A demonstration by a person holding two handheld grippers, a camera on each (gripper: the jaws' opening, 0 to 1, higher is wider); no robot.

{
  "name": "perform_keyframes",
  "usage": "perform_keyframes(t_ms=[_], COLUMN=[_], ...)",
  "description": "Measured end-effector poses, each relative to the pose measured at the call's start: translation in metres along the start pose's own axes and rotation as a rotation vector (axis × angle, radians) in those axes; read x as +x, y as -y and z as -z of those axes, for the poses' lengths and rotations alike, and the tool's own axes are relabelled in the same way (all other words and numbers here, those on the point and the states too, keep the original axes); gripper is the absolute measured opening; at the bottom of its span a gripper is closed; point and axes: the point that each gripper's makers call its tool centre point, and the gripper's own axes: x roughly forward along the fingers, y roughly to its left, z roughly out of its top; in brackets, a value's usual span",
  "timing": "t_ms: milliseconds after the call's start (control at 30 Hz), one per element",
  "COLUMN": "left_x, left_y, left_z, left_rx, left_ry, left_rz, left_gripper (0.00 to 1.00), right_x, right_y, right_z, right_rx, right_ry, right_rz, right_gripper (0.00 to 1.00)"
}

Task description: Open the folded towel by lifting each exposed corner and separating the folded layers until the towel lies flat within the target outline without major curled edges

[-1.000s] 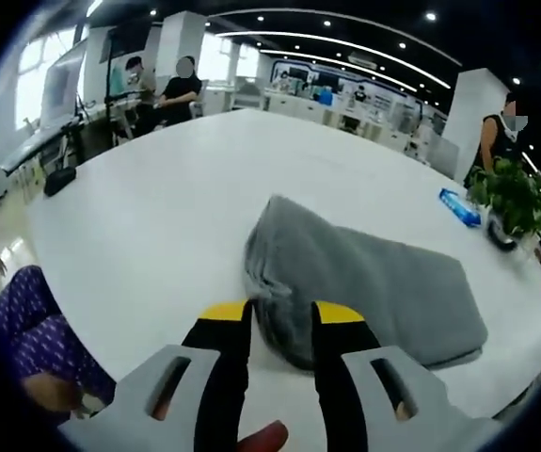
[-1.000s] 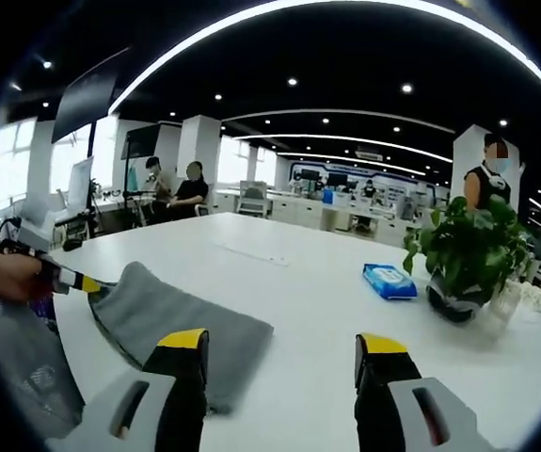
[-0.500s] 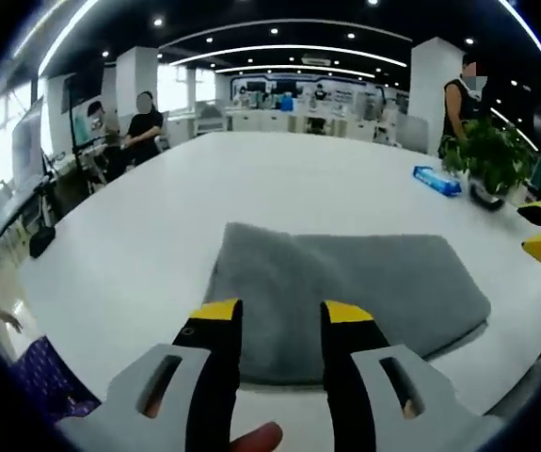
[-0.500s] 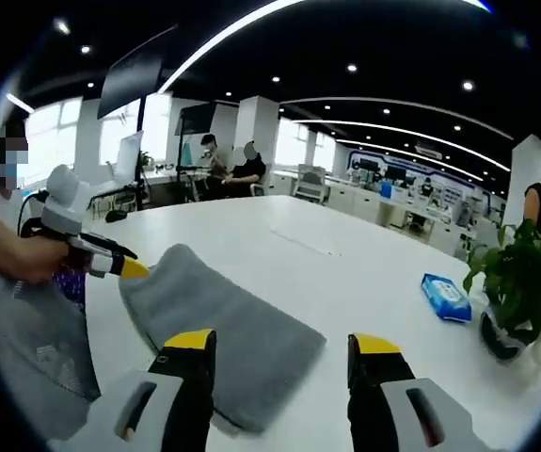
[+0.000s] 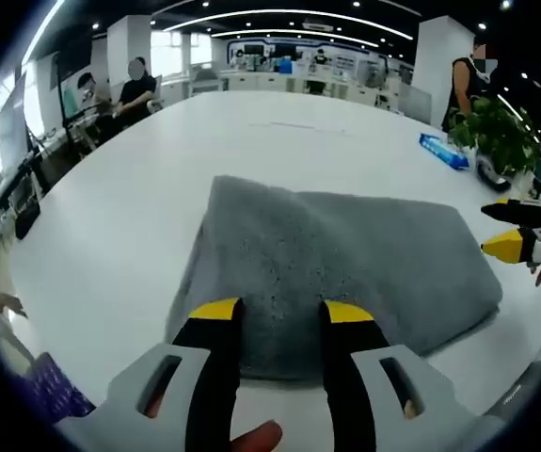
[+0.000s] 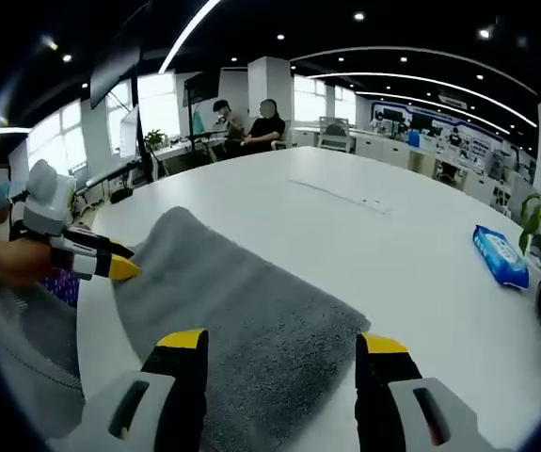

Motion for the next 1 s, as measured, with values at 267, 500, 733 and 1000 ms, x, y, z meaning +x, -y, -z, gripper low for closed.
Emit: perform_keyframes(t_ms=[267,500,733,1000], left_x=[0.006,0.013,0.023,0.039], left_y=[-0.003,0.001,0.005,0.015], left_z=[0.002,-0.001,-0.01,-0.019], left_rx=[-0.01,0.084,0.132,0.214], left_ry=[0.006,0.025,0.014,0.015], left_rz=[0.005,0.019,0.047,0.135], left_gripper=[0.32,0.32,0.31,0.31], right_x=[0.017,0.017,0.014,0.004], right_y=[-0.014,-0.013,-0.011,-0.009], right_z=[0.024,0.025,0.029,0.039], right_rx=[-0.036,-0.004,0.04,0.107], right_ry=[-0.057,-0.091,-0.121,-0.186], right_rz=[0.002,0.039,0.073,0.126], right_gripper=[0.61,0.6,0.6,0.58])
